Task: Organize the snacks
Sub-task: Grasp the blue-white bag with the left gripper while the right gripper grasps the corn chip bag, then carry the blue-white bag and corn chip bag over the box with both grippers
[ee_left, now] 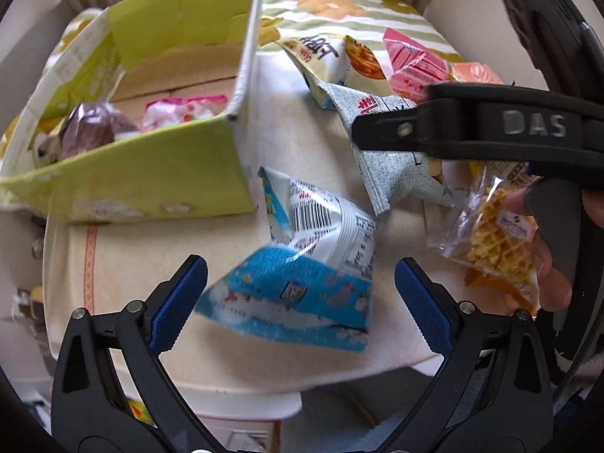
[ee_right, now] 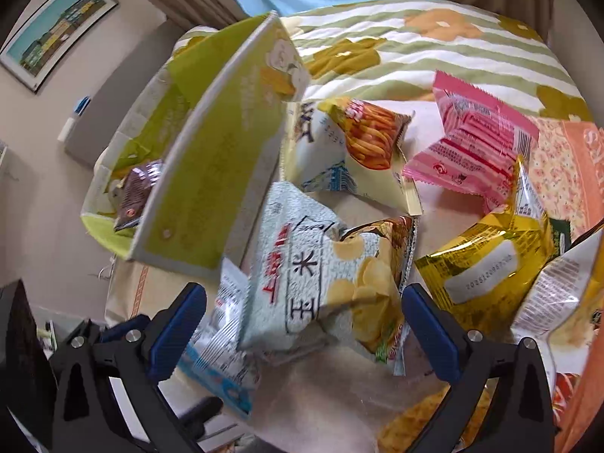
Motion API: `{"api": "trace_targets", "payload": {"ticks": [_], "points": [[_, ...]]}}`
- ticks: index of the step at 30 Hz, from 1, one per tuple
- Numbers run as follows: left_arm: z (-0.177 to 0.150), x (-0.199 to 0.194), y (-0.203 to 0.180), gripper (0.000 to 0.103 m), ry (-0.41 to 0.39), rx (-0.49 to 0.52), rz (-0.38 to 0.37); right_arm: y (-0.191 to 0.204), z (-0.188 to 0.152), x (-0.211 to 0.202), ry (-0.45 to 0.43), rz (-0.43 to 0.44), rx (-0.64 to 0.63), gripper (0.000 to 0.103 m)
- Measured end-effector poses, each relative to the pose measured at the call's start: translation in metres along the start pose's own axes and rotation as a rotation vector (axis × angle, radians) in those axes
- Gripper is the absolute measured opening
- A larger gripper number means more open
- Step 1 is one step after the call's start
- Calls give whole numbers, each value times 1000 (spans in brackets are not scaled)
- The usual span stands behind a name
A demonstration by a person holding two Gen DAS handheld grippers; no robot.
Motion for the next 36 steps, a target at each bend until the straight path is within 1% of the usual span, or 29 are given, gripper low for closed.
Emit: {"api": "trace_targets", "payload": {"ticks": [4, 7, 10, 11, 12, 14, 15, 16, 17, 18, 19, 23, 27, 28, 30, 31, 32, 34, 36], "points": [[2, 14, -7, 99, 12, 89, -2, -3, 1, 15, 28, -25, 4, 103], [2, 25, -9, 99, 31, 128, -24, -5, 3, 22, 37, -39, 13, 103], [1, 34, -8, 97, 51, 144, -40, -6, 4, 27, 40, -46, 29, 103], [0, 36, -8, 96, 57, 145, -50, -7, 4, 29, 42, -51, 31, 103], [-1, 39, -7, 91, 69, 146, -63, -8, 4, 30, 45, -57, 33, 103], [-3, 44, -7, 86, 92, 142, -98, -8, 4, 32, 51, -61, 42, 103], [-4, 46, -7, 79, 104, 140, -116, -8, 4, 31, 50, -58, 49, 103], [-4, 48, -7, 77, 112, 142, -128, -9, 4, 31, 48, -53, 57, 103], [-4, 48, -7, 74, 108, 151, -124, -9, 5, 31, 47, -48, 64, 103], [-4, 48, -7, 65, 109, 159, -125, -7, 6, 32, 47, -44, 69, 103], [-4, 48, -6, 63, 111, 163, -127, -8, 8, 33, 46, -41, 73, 103], [-2, 46, 2, 58, 111, 154, -150, -7, 10, 38, 52, -45, 78, 103], [-3, 42, 4, 58, 106, 175, -149, -5, 9, 42, 57, -47, 88, 102], [-3, 42, 5, 58, 106, 179, -148, -6, 8, 42, 57, -46, 92, 96], [-3, 40, 6, 58, 107, 179, -149, -6, 7, 40, 58, -39, 93, 90], [-5, 40, 0, 58, 107, 179, -148, -5, 6, 39, 54, -40, 92, 87], [-7, 39, -5, 58, 107, 180, -148, -5, 6, 38, 53, -44, 89, 85], [-7, 34, -8, 58, 102, 186, -145, -5, 3, 35, 51, -43, 88, 79], [-6, 28, -13, 58, 98, 192, -139, -4, 0, 31, 49, -34, 91, 77]]}}
Point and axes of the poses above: each gripper's, at about its wrist camera, not at the fingertips, and x roughly the way its jaws point, y to its left, z to its top, the point moved 6 cm from there along x, roughly the way its jaws point, and after that the axes turned 2 degrees about -y, right-handed, at the moved point
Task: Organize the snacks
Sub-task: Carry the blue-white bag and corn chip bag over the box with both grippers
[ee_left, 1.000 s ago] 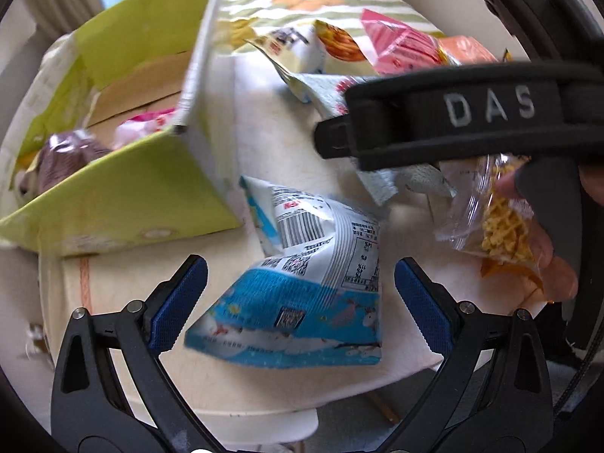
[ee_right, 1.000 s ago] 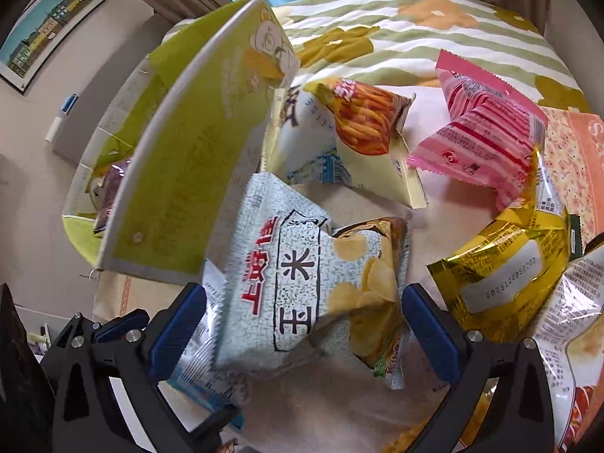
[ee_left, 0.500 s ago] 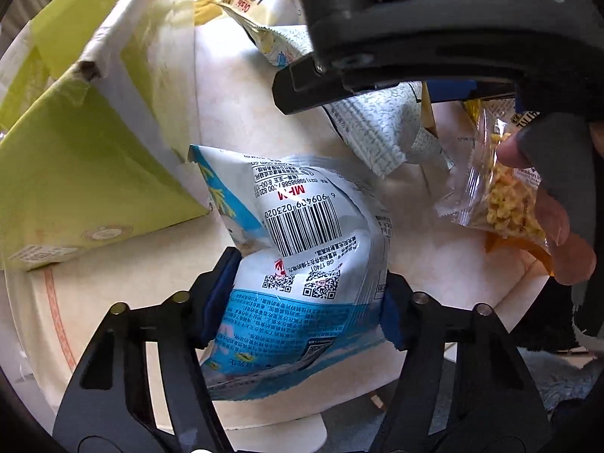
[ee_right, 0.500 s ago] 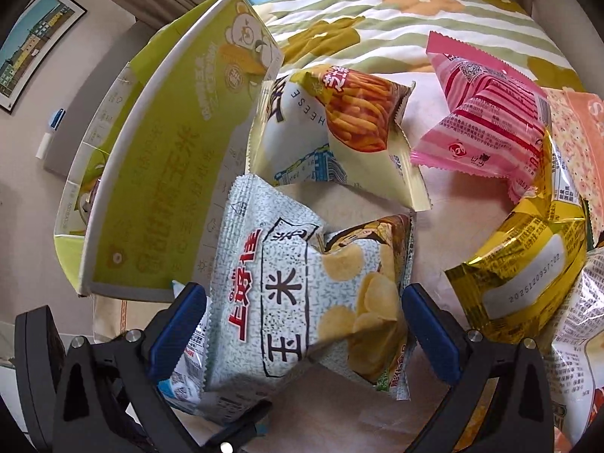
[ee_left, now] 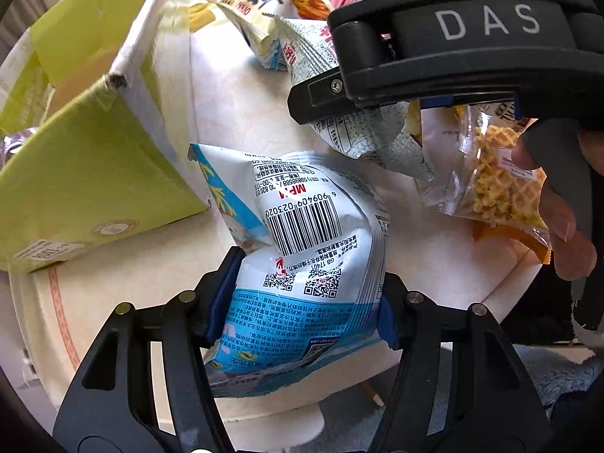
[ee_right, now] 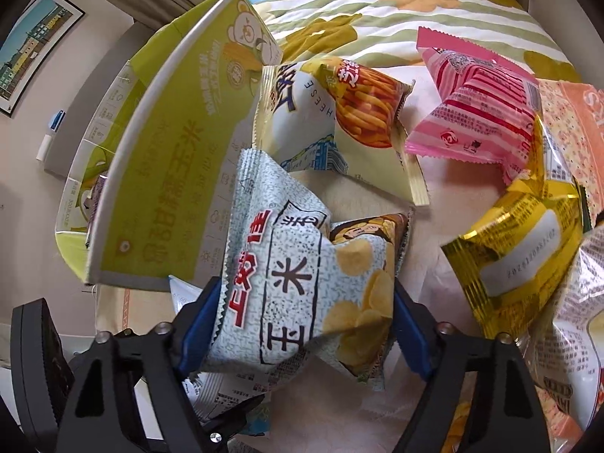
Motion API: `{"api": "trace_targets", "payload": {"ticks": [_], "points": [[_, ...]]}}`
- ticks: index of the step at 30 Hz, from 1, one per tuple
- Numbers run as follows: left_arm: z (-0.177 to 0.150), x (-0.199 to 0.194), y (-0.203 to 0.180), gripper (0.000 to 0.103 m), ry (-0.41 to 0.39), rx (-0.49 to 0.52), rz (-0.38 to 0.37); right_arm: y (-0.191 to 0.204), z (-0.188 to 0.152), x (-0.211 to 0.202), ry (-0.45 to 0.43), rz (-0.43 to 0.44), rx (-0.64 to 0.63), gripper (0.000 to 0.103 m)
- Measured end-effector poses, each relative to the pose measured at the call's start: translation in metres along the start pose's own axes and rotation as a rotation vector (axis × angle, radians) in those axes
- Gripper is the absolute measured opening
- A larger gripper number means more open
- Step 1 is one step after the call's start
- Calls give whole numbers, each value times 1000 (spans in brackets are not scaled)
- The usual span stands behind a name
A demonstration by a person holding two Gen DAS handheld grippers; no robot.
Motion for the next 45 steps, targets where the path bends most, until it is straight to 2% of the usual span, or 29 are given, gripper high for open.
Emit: {"api": "trace_targets", "payload": {"ticks": [9, 17, 23, 29, 31, 36, 39, 45], "points": [[7, -36, -13, 58, -55, 0, 51, 4, -6, -35, -46, 64, -12, 77], [23, -89, -16, 58, -182, -48, 122, 15, 0, -90, -121, 101, -85, 77], [33, -130, -1, 58, -296, -135, 142, 37, 14, -126, -189, 109, -179, 77], [52, -181, 51, 58, -394, -207, 173, 67, 34, -152, -244, 119, -258, 77], [64, -191, 81, 58, -416, -214, 190, 79, 43, -156, -267, 122, -269, 77], [84, -211, 142, 58, -426, -220, 202, 111, 65, -154, -303, 136, -267, 77], [99, -209, 176, 58, -418, -216, 200, 131, 80, -142, -305, 137, -258, 77], [130, -185, 234, 58, -377, -210, 150, 164, 109, -110, -299, 109, -243, 77]]}}
Point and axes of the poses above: each gripper's, at about its wrist camera, not at the fingertips, and x roughly the way its jaws point, y to its left, z to its top, the point moved 6 cm from there along x, roughly the way its jaws point, and after that the axes turned 2 degrees about -y, right-handed, at the moved point
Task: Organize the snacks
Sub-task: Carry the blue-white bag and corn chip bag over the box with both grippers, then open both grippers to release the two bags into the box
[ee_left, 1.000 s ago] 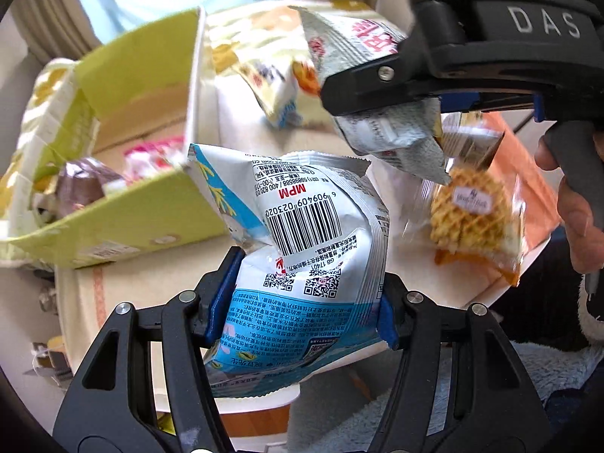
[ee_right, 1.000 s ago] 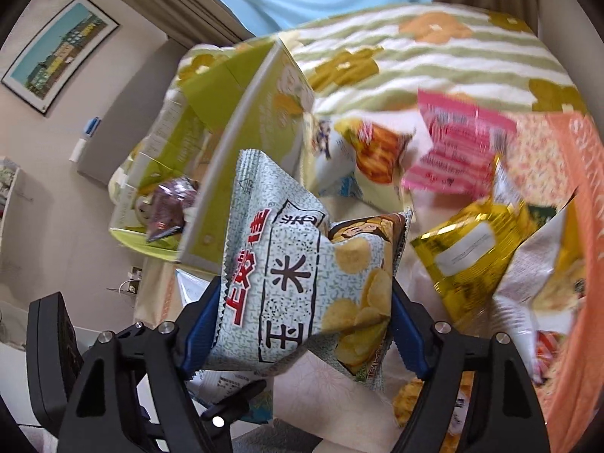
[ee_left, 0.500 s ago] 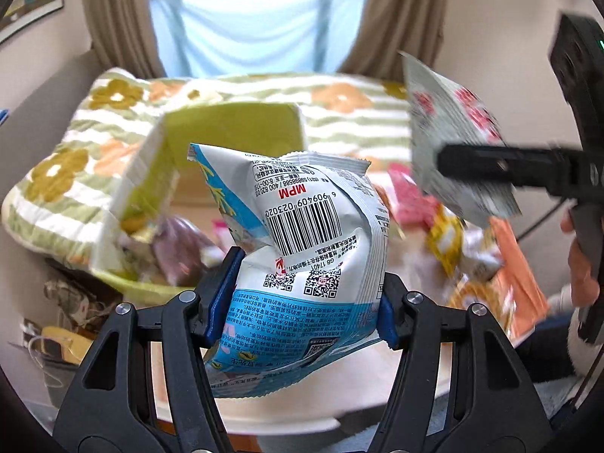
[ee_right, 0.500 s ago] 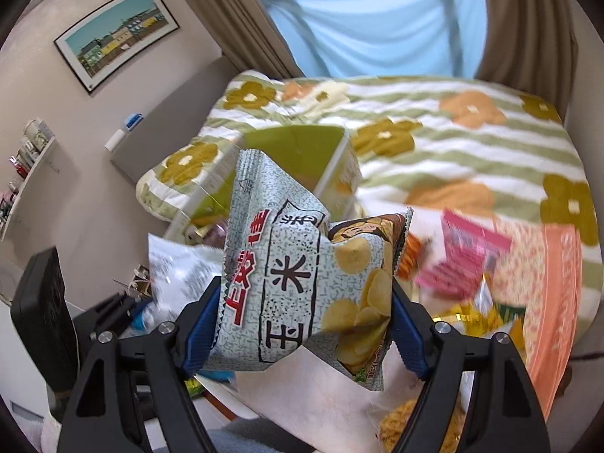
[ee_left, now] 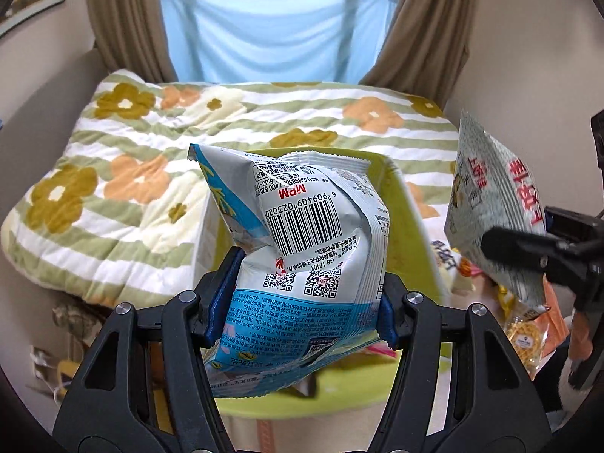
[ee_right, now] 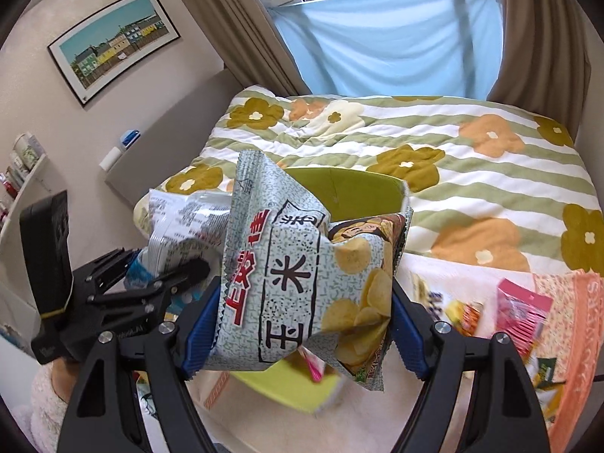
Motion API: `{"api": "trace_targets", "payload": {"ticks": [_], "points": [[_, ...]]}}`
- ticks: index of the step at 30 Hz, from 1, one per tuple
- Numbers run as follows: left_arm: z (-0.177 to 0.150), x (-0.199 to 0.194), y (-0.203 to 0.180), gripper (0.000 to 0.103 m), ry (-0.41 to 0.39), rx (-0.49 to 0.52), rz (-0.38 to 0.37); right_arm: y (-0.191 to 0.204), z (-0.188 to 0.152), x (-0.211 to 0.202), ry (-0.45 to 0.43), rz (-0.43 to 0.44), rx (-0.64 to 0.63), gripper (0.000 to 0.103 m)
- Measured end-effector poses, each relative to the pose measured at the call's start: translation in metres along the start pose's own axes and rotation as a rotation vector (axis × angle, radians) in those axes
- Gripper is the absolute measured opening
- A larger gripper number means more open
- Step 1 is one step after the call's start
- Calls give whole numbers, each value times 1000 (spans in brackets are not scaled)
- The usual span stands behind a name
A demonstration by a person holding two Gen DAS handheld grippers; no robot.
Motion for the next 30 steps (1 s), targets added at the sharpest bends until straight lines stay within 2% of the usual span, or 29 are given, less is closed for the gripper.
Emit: {"api": "trace_targets", "payload": {"ticks": [6, 9, 11, 12, 13, 16, 20, 26, 30], "points": [[12, 49, 24, 58, 75, 23, -53, 9, 12, 44, 28, -38, 64, 77], [12, 72, 28, 61, 122, 46, -84, 8, 13, 56, 31, -62, 113, 77], [12, 87, 29, 76, 146, 74, -82, 8, 12, 62, 32, -82, 145, 77], [12, 92, 31, 93, 147, 79, -75, 7, 12, 64, 33, -89, 156, 77], [11, 95, 33, 101, 139, 81, -66, 7, 12, 66, 34, -97, 166, 77], [6, 98, 37, 102, 137, 56, -96, 5, 9, 72, 48, -124, 184, 77], [-8, 95, 43, 102, 157, 21, -86, 1, 4, 80, 74, -139, 184, 77], [-32, 76, 52, 102, 179, -75, -106, 4, 1, 96, 103, -145, 118, 77], [-38, 70, 55, 102, 177, -49, -57, 3, 0, 111, 119, -152, 88, 77]]}}
Point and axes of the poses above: each gripper's, at about its wrist camera, not at the fingertips, and x roughly the way its jaws point, y to its left, z to its top, the point moved 6 cm from there along x, roughly the way its jaws point, and after that the axes turned 2 degrees about -y, right-handed, at the moved point
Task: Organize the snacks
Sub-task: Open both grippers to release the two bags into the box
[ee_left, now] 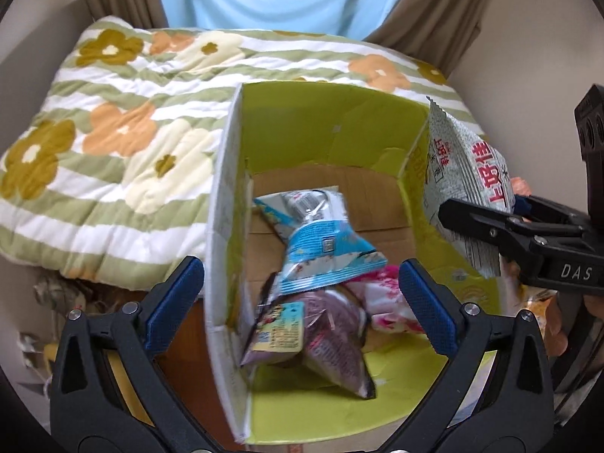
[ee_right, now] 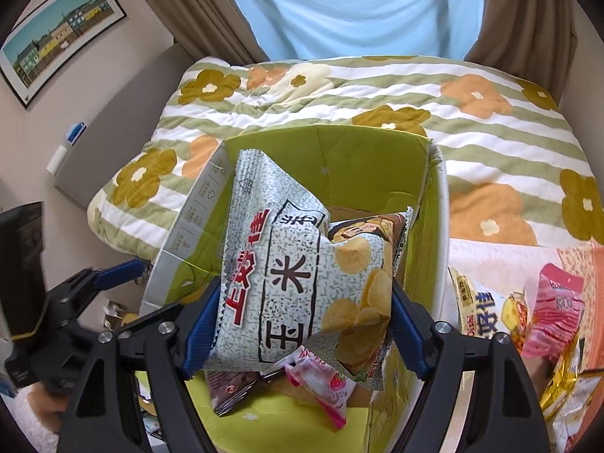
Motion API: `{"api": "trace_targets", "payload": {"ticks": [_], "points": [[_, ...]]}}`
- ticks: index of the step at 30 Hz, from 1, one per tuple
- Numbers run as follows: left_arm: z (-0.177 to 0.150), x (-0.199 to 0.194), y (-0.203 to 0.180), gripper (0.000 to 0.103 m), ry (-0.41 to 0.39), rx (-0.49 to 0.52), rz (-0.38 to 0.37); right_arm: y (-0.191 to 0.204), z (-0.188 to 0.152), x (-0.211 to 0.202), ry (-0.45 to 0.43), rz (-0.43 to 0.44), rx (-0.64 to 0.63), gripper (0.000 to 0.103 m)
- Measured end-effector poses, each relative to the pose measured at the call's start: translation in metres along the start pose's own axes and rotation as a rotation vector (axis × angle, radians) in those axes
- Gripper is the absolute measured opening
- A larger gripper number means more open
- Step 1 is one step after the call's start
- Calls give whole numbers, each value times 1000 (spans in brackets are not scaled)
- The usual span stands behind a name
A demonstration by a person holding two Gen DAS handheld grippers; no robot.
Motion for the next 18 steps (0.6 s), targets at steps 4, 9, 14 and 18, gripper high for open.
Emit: {"api": "trace_targets", "payload": {"ticks": [4, 9, 14, 18], "points": [[-1, -5, -2, 102, -19, -2, 10, -1, -2, 10, 9, 14, -1, 77], [-4, -9, -5, 102, -15, 4, 26, -6, -7, 12, -23, -3, 41, 92], [-10, -15, -5, 102, -16, 5, 31, -5, -6, 0, -121, -32, 12, 93], [-17, -18, -6, 102, -6, 3, 26, -1, -13, -6, -131, -36, -13, 93]]}}
Point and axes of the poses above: each gripper's, at about its wrist camera, not at the fingertips, and x roughly the way its jaws point, y to its left, z to its top, the point moved 6 cm from there along x, roughly the way its jaws point, and after that the axes turned 2 degrees about -y, right-handed, at the moved point
